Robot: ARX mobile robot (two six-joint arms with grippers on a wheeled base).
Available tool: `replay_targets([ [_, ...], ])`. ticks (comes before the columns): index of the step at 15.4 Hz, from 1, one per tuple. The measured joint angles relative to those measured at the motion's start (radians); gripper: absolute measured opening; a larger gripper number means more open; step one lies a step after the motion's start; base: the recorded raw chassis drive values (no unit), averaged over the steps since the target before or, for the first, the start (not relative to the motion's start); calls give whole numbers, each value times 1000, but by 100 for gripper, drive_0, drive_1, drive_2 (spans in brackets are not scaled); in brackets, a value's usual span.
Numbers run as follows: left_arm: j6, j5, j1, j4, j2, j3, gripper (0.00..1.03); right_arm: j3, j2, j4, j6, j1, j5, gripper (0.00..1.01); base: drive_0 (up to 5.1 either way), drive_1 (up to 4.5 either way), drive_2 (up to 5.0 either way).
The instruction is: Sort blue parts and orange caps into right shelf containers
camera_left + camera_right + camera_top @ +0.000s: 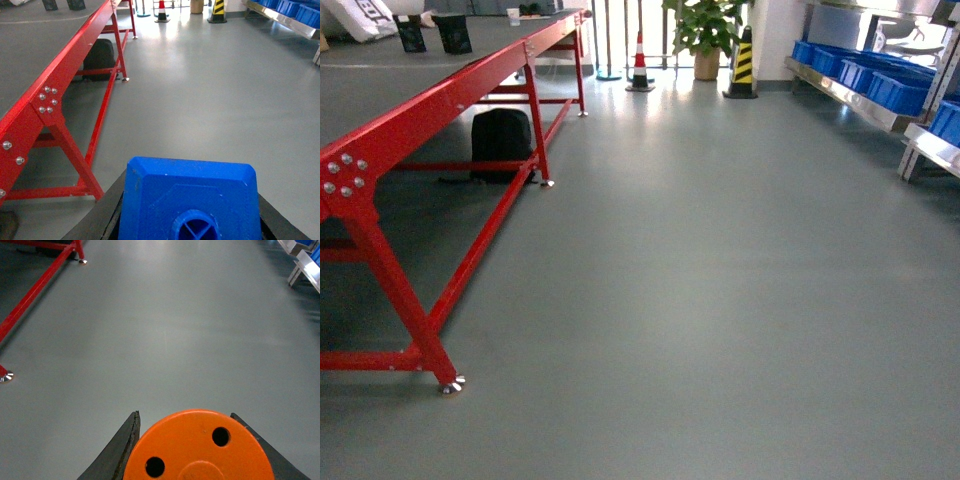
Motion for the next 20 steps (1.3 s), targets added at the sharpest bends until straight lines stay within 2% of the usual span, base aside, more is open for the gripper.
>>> replay_targets([
  [12,0,0,0,6,0,0,44,0,0,0,0,0,0,43,498,-247,-247],
  [20,0,0,0,6,-4,-1,44,0,-6,3,0,-5,2,43,0,0,0],
])
